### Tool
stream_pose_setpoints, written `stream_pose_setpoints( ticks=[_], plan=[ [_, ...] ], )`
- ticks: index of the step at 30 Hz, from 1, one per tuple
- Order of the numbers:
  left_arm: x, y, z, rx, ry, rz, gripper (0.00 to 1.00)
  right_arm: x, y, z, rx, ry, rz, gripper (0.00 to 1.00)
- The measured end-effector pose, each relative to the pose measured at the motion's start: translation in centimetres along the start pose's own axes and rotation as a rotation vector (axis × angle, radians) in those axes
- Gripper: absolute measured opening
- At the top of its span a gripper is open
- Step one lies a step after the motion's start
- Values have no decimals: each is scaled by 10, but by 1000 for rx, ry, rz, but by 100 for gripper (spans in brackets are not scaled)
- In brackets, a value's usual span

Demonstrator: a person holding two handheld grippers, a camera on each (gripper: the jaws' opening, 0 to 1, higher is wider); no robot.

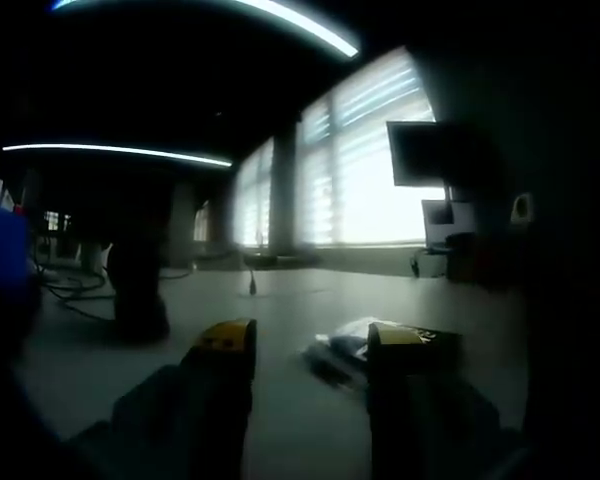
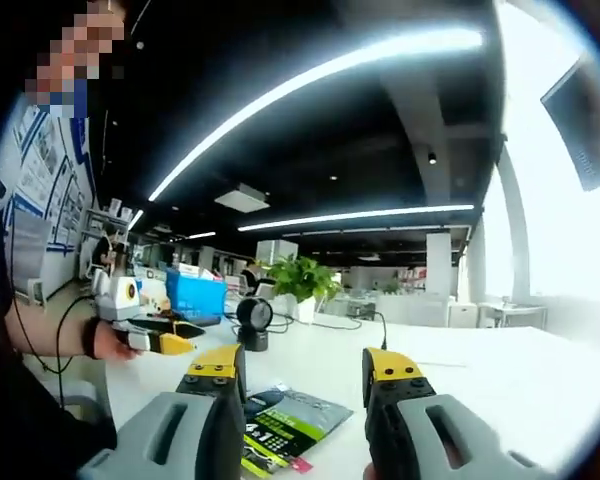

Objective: Clip sheet goods on table flip sheet goods clip sheet goods scan sheet goods put sheet goods back to table

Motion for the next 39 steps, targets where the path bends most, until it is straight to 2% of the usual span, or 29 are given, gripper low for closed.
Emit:
stream_pose_setpoints(
  ticks=[6, 10, 22, 32, 35, 39],
  plan=[
    [0, 0, 0, -2, -1, 0, 37, -4, -3, -4, 15, 7, -19, 43],
    [0, 0, 1, -3, -3, 0, 37, -7, -3, -3, 13, 19, -18, 39],
    [-1, 0, 2, -5, -10, -6, 37, -22, -22, -33, 83, 65, -75, 38],
    [-1, 0, 2, -4, -13, -7, 37, -30, -28, -42, 117, 65, -101, 37],
    [-1, 0, 2, -6, -13, -6, 37, -32, -29, -45, 118, 91, -113, 36],
    [-2, 0, 3, -7, -15, -6, 37, -36, -33, -56, 156, 121, -141, 36]
  ],
)
Point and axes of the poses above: the point that each gripper's makers call its tool centre point, and the gripper's own axes: y roughly backward along the fingers, z roughly to its right, x roughly out of its top, the point moved 3 cm from there along y, roughly backward along the fingers, and after that the axes turned 14 degrees about x, right-handed, at the moved point
